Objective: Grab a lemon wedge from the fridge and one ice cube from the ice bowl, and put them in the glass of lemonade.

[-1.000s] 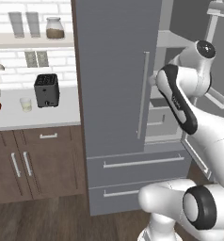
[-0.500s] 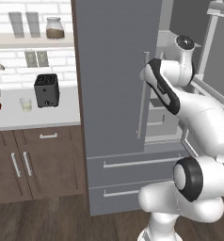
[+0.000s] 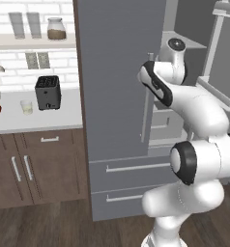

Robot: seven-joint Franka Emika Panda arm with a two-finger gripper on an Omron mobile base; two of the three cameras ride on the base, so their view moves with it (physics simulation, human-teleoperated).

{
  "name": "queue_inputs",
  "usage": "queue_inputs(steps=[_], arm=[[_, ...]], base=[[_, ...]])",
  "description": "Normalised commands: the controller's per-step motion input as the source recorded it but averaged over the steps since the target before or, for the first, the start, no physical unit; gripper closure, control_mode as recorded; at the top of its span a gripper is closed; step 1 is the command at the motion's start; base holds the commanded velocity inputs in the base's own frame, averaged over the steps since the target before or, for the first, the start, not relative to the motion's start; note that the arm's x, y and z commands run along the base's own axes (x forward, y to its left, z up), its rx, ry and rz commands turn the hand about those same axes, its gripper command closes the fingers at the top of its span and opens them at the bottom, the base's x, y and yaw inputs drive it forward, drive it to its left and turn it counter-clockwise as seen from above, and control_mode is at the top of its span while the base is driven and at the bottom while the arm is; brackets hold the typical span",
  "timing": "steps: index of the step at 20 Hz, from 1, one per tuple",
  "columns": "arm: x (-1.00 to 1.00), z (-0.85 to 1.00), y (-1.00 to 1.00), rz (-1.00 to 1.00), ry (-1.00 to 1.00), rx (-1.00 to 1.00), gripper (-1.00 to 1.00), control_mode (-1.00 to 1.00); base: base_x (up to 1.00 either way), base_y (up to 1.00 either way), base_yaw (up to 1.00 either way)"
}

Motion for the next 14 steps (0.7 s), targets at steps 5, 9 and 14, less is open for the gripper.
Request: queue_inputs(steps=[5,9,14], arm=[[0.4,-0.27,0.0,0.0,0.0,0.0,-1.0,-1.0],[0.47,-0.21,0.0,-0.04,0.0,0.0,-1.0,-1.0],[0.37,-0.02,0.0,-0.08,0.0,0.0,-1.0,-1.0]], base=[[0.0,0.0,0.0],[0.0,0.0,0.0],[0.0,0.0,0.0]])
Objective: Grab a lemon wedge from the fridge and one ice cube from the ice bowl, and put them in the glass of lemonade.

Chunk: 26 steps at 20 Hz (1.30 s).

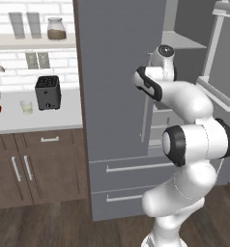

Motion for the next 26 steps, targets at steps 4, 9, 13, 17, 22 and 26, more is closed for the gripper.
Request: queue_inputs(steps=[4,9,13,17,22,26], arm=[[0.41,0.0,0.0,-0.1,0.0,0.0,-1.0,-1.0],[0.3,-0.03,0.0,-0.08,0.0,0.02,-1.0,-1.0],[0.01,0.0,0.0,-0.02,0.0,0.01,1.0,-1.0],[0.0,0.0,0.0,0.0,0.0,0.0,1.0,-1.0],[0.01,0.0,0.0,0.0,0.0,0.0,1.0,-1.0],[-0.11,0.02,0.2,0.0,-0.06,0.03,1.0,-1.0]], base=[[0.0,0.0,0.0],[0.0,0.0,0.0],[0.0,0.0,0.0],[0.0,0.0,0.0],[0.0,0.0,0.0],[0.0,0.0,0.0]])
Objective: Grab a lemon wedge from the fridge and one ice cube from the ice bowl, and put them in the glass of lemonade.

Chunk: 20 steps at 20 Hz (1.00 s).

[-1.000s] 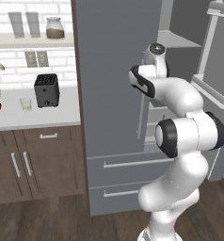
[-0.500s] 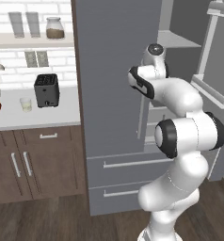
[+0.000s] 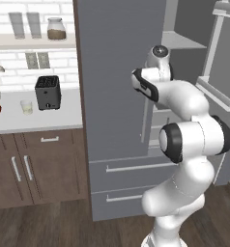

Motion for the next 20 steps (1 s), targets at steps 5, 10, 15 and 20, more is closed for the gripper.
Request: queue_inputs(steps=[5,10,15,20], arm=[[-0.39,0.15,0.63,0.07,-0.09,0.04,1.0,-1.0],[-0.63,0.18,0.81,0.12,-0.11,0.0,1.0,-1.0],[-0.81,0.34,0.95,0.11,-0.14,0.0,1.0,-1.0],[-0.95,0.55,0.89,0.1,-0.06,0.0,1.0,-1.0]], base=[[0.0,0.0,0.0],[0.0,0.0,0.0],[0.0,0.0,0.0],[0.0,0.0,0.0]])
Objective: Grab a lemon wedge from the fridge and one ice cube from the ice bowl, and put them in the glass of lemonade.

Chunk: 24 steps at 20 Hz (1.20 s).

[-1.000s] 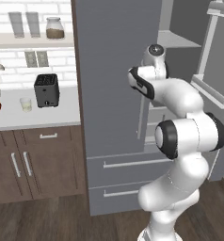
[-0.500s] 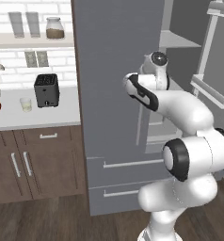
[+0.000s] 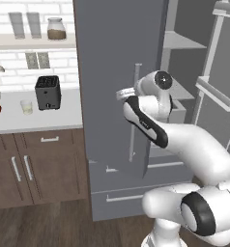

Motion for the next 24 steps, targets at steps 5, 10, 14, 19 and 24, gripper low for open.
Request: queue_inputs(steps=[5,10,14,19,24], arm=[[-0.99,0.77,0.43,0.07,-0.12,0.0,1.0,-1.0],[-1.0,0.89,0.02,0.03,-0.22,0.0,1.0,-1.0],[-0.99,0.81,-0.09,0.0,-0.15,0.0,1.0,-1.0],[-0.55,0.9,-0.21,0.0,-0.04,0.01,1.0,-1.0],[0.08,0.64,-0.46,0.03,0.19,0.0,1.0,-1.0]], base=[[0.0,0.0,0.0],[0.0,0.0,0.0],[0.0,0.0,0.0],[0.0,0.0,0.0],[0.0,0.0,0.0]])
